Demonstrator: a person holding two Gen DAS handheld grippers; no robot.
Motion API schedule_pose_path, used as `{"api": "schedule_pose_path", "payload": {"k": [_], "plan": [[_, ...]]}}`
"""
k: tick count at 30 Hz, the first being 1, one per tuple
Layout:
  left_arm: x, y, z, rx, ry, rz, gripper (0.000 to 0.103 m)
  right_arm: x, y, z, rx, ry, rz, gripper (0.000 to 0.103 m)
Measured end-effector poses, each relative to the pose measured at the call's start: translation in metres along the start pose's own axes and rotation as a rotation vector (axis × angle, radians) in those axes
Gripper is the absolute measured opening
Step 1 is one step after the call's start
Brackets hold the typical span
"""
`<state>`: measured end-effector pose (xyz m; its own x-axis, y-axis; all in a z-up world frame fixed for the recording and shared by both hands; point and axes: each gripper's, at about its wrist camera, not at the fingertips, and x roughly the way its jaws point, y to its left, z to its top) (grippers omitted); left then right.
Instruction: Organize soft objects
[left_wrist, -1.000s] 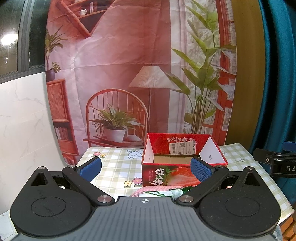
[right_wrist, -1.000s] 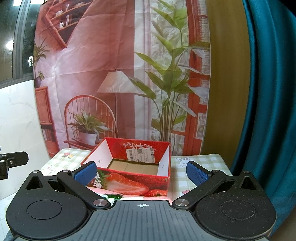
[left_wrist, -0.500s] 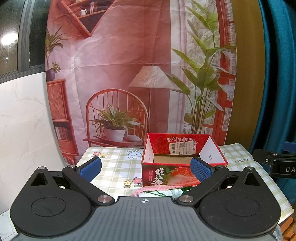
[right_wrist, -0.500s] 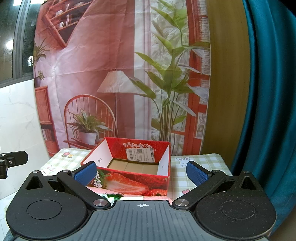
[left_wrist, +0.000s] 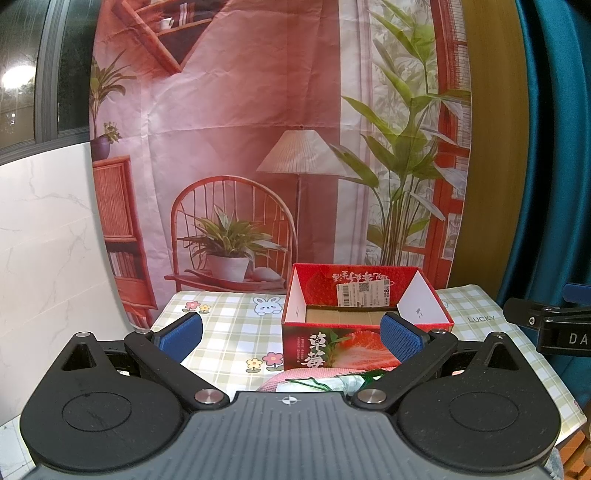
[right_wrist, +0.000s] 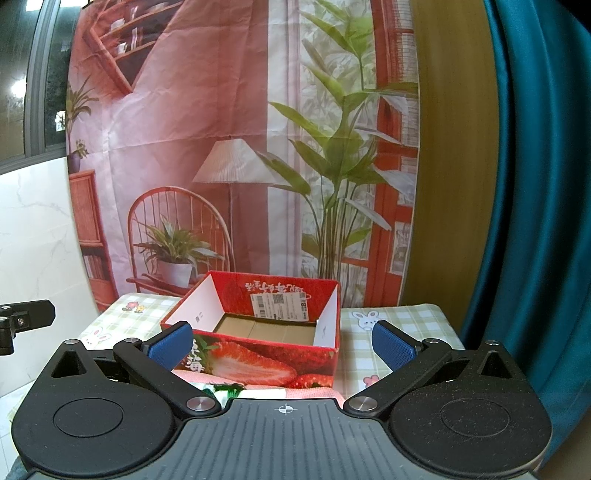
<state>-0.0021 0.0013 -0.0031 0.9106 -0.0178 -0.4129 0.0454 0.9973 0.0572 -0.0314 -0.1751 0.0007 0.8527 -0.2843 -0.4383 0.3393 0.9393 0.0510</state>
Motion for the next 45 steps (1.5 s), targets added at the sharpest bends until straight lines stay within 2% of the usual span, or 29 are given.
{"api": "schedule_pose_path", "payload": {"k": [14, 21, 26, 32, 35, 39, 41, 43, 45], "plan": [[0.002, -0.002, -0.003, -0.008, 0.015, -0.015, 0.103, 0.0, 0.0, 0.0, 0.001, 0.0, 0.002, 0.103], [0.01, 0.001, -0.007, -0.015, 0.037, -0.049, 0.103, 0.001, -0.003, -0.001, 0.014, -0.007, 0.013, 0.103], [0.021, 0.005, -0.015, 0.0, 0.063, -0.053, 0.103, 0.005, -0.01, -0.012, 0.021, -0.02, 0.057, 0.103], [0.054, 0.008, -0.052, 0.031, 0.186, -0.043, 0.103, 0.017, -0.01, -0.044, -0.013, -0.022, 0.029, 0.103], [0.075, 0.013, -0.075, 0.018, 0.273, -0.064, 0.103, 0.022, -0.009, -0.067, -0.034, -0.036, 0.021, 0.103], [0.108, 0.023, -0.105, -0.056, 0.408, -0.12, 0.103, 0.042, -0.006, -0.097, -0.092, 0.069, 0.034, 0.103], [0.118, 0.026, -0.116, -0.077, 0.446, -0.142, 0.103, 0.05, -0.004, -0.11, -0.088, 0.107, 0.046, 0.102], [0.131, 0.028, -0.126, -0.092, 0.483, -0.167, 0.103, 0.06, -0.005, -0.122, -0.075, 0.156, 0.064, 0.1], [0.133, 0.025, -0.134, -0.092, 0.497, -0.181, 0.103, 0.072, -0.004, -0.132, -0.059, 0.216, 0.092, 0.091]]}}
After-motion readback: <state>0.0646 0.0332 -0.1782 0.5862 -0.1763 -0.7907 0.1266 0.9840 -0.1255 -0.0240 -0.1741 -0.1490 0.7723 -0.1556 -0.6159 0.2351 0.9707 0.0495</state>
